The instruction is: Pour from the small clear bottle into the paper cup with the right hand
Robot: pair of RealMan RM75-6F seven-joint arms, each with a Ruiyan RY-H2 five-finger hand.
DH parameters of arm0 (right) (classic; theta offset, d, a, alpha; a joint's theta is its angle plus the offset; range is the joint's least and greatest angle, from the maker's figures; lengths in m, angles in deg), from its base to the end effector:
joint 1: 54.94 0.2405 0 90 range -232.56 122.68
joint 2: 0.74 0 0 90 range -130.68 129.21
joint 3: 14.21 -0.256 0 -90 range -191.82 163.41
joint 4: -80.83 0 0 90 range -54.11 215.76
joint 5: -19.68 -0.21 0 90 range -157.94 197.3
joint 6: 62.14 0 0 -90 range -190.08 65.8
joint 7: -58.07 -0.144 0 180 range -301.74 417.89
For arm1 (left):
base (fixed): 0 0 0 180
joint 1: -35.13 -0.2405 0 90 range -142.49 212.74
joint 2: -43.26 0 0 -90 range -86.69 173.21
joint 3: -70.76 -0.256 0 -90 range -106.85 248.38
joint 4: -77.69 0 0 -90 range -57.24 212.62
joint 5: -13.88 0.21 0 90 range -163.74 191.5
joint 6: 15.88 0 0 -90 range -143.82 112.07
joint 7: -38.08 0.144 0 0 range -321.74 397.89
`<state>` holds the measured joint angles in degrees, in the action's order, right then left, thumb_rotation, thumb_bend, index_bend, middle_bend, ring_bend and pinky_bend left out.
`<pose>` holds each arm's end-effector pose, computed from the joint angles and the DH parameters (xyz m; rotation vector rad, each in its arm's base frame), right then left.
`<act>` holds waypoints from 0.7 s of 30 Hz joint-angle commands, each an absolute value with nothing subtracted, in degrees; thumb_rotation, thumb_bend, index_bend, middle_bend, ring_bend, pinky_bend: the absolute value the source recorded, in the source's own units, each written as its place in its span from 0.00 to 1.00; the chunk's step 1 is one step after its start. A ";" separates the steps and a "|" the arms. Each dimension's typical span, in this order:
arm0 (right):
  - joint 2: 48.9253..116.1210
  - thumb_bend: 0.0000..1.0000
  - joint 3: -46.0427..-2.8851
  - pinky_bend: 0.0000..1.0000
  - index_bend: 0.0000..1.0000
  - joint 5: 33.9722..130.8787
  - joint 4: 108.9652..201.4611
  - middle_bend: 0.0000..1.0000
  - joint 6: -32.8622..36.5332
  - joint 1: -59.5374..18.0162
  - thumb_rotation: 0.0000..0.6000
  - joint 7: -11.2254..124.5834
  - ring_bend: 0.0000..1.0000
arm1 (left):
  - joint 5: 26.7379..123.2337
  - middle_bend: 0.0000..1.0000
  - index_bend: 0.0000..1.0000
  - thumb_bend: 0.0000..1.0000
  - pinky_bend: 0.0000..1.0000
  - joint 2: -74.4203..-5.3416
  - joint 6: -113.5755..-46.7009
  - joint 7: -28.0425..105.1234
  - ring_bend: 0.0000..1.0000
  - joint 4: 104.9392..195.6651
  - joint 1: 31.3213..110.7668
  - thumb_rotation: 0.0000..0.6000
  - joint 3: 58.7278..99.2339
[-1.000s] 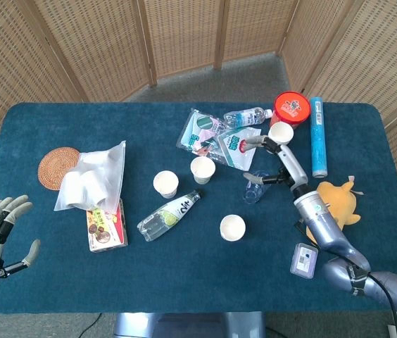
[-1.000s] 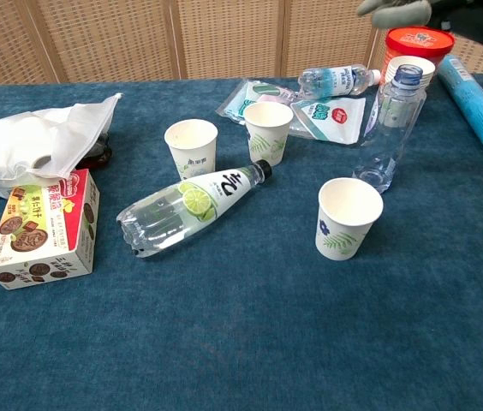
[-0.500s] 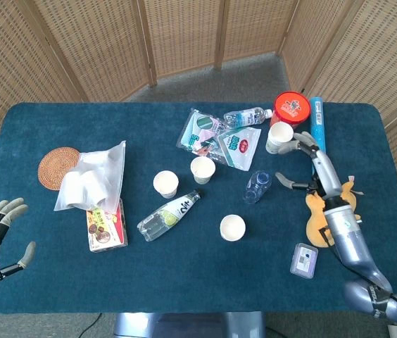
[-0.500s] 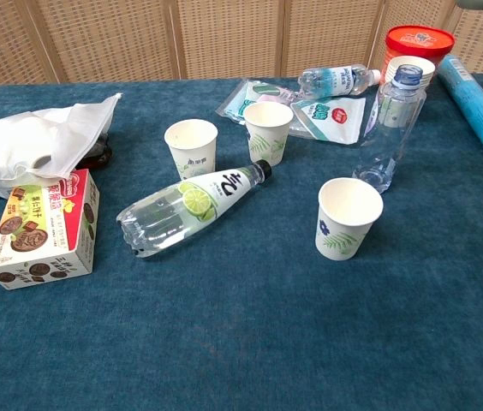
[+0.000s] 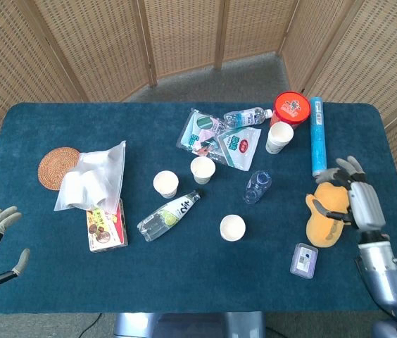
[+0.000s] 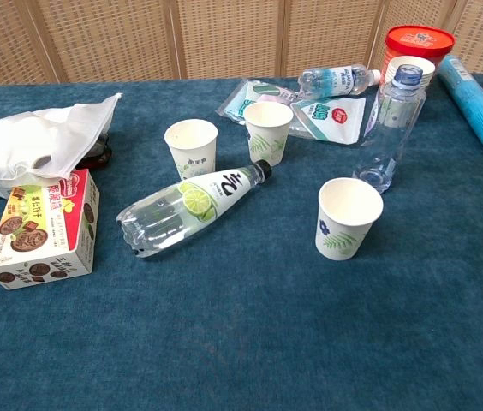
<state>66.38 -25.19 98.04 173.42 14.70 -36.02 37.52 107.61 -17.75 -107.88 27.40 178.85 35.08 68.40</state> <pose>-0.2578 -0.2800 0.1503 1.2694 -1.1607 1.3592 -0.2807 0.1350 0.1616 -1.3178 -1.1067 -1.1472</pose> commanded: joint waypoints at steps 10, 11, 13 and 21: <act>66.50 0.30 -19.63 0.00 0.44 99.21 171.88 0.37 24.10 -45.20 1.00 52.27 0.12 | 105.95 0.12 0.13 0.46 0.00 -19.18 -106.48 32.98 0.00 178.52 33.59 0.52 67.07; 66.61 0.30 -19.56 0.00 0.44 99.26 171.95 0.37 24.76 -45.66 1.00 53.13 0.12 | 105.77 0.12 0.13 0.46 0.00 -19.34 -106.29 33.32 0.00 178.58 33.53 0.52 67.00; 66.72 0.30 -19.38 0.00 0.43 99.44 172.31 0.37 25.92 -46.62 1.00 54.26 0.12 | 105.73 0.12 0.13 0.46 0.00 -19.42 -105.89 33.36 0.00 178.79 33.49 0.52 66.79; 66.64 0.30 -19.30 0.00 0.43 99.20 172.69 0.37 26.10 -48.10 1.00 56.20 0.12 | 106.20 0.12 0.13 0.46 0.00 -19.65 -105.79 33.80 0.00 178.82 33.38 0.51 66.73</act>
<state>66.65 -19.26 99.25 172.63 26.16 -48.04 56.26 106.20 -19.65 -105.78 33.80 178.82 33.38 66.73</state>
